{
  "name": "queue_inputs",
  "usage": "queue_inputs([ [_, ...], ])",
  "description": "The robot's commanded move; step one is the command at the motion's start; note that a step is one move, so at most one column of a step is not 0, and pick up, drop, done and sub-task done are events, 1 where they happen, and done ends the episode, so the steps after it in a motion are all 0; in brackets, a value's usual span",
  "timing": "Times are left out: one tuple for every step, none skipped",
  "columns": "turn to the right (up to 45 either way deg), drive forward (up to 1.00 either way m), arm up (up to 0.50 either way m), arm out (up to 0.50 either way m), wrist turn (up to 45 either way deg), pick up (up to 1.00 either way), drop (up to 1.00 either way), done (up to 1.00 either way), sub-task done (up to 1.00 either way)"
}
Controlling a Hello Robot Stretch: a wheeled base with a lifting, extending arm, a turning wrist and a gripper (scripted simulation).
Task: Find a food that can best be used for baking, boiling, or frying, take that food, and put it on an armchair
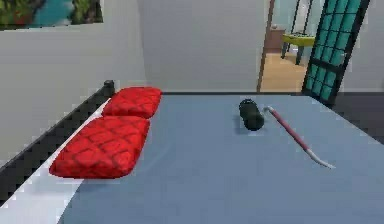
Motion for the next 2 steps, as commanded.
queue_inputs([
  [45.0,0.0,0.0,0.0,0.0,0.0,0.0,0.0,0.0],
  [45.0,0.0,0.0,0.0,0.0,0.0,0.0,0.0,0.0],
])
